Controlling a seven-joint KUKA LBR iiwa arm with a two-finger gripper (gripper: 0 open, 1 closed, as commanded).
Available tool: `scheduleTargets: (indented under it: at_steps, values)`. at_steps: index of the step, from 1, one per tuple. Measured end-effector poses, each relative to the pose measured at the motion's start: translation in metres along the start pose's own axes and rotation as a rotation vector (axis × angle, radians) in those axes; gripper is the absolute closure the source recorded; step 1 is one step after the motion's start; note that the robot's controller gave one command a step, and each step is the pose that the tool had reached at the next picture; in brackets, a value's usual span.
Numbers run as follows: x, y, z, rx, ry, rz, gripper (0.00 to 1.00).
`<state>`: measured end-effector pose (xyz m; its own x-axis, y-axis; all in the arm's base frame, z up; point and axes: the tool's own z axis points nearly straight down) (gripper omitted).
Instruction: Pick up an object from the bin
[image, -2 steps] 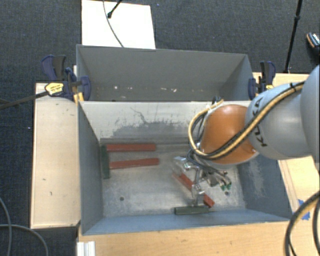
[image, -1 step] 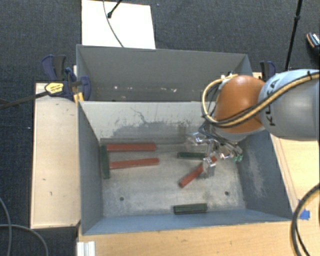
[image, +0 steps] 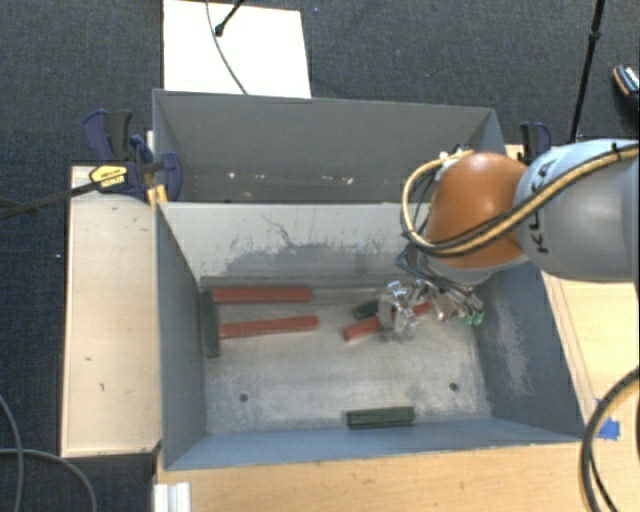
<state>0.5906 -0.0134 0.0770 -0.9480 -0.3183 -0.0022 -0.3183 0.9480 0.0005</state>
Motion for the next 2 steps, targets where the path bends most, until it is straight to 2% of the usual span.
scheduleTargets:
  at_steps: [1, 2]
  values:
    - [-0.0002, 0.0234, -0.0538, 0.002, -0.005, -0.412, 1.00]
    - [0.0002, 0.0230, -0.0522, 0.000, -0.002, -0.406, 0.00]
